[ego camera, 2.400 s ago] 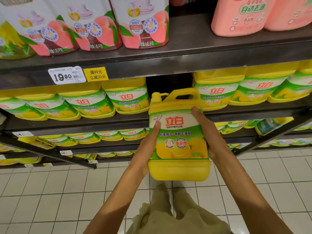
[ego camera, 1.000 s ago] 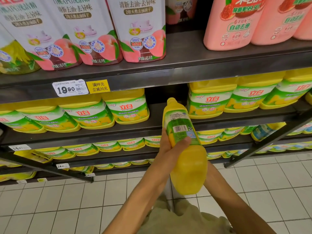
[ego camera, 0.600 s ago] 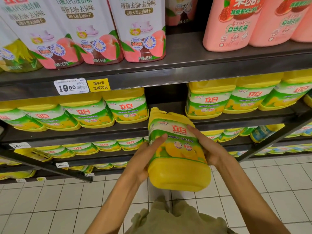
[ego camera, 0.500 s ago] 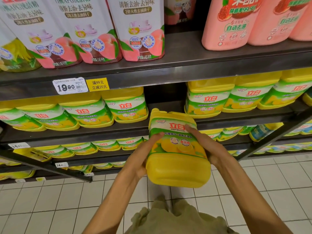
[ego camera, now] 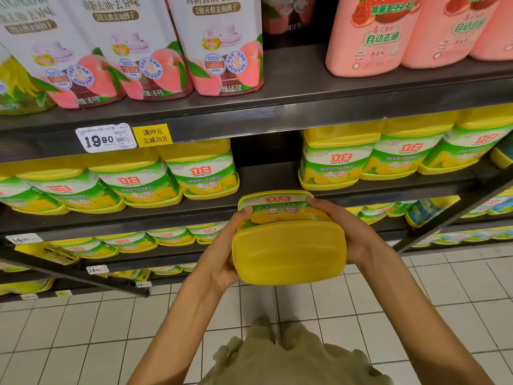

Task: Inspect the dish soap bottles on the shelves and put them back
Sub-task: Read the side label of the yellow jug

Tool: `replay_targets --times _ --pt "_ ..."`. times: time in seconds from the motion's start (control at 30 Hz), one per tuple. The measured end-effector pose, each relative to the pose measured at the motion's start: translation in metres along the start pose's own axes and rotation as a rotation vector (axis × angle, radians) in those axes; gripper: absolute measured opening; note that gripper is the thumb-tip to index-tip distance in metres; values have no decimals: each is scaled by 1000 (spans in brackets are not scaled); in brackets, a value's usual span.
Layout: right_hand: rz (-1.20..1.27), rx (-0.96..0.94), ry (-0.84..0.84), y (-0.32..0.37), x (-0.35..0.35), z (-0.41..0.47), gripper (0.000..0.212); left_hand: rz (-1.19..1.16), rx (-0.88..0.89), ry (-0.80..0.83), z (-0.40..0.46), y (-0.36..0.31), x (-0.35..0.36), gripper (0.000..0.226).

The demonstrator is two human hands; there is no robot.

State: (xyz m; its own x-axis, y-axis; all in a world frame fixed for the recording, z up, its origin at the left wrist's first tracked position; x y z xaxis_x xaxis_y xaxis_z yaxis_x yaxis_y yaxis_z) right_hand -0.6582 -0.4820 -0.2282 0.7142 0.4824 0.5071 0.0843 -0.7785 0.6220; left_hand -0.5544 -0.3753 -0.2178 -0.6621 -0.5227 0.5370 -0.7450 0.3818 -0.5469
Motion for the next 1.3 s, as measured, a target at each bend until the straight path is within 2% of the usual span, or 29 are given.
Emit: replay_targets --times 0.13,0.23,0.3,0.43,0.53,0.6,0.77,0.87,0.93,1.0,1.13,1.3 --pt "-122 -145 -6 6 2 0 54 5 24 49 -3 7 -3 49" --pt "-138 -285 9 16 6 -2 83 34 97 110 -5 0 -1 63" --pt "-103 -323 12 17 9 0 100 133 203 129 -5 -12 0 63" --pt "-91 -450 -3 26 13 -5 89 332 383 117 -9 -30 5 63" --pt "-121 -545 -12 37 15 -17 92 481 459 84 -14 -39 13 88" --pt "-199 -622 -26 48 19 -29 92 576 495 42 -15 -44 16 94" --pt "-458 -747 19 72 34 -61 67 730 590 56 -21 -53 22 63" --pt "-515 -750 27 76 30 -64 77 823 683 15 -31 -71 26 82" --pt "-447 -730 51 73 27 -59 84 894 749 15 -41 -84 35 97" --pt "-378 -746 128 72 33 -59 76 947 804 31 -51 -94 42 104" --pt "-308 -760 196 81 47 -67 68 882 882 28 -64 -105 47 101" --pt "-310 -746 144 90 62 -61 96 657 839 61 -51 -102 41 82"
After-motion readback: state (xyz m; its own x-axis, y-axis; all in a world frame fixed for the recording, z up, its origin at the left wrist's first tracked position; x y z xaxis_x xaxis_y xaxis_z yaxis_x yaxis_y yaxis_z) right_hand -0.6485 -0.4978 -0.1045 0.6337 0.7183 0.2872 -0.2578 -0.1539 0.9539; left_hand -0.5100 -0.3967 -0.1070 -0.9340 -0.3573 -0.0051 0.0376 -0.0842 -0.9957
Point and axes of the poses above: each hand's wrist, its own z-axis towards the middle knuckle, its own x-axis out of the palm, y = z × x, the point moved 10 cm from there along z, towards the middle knuckle
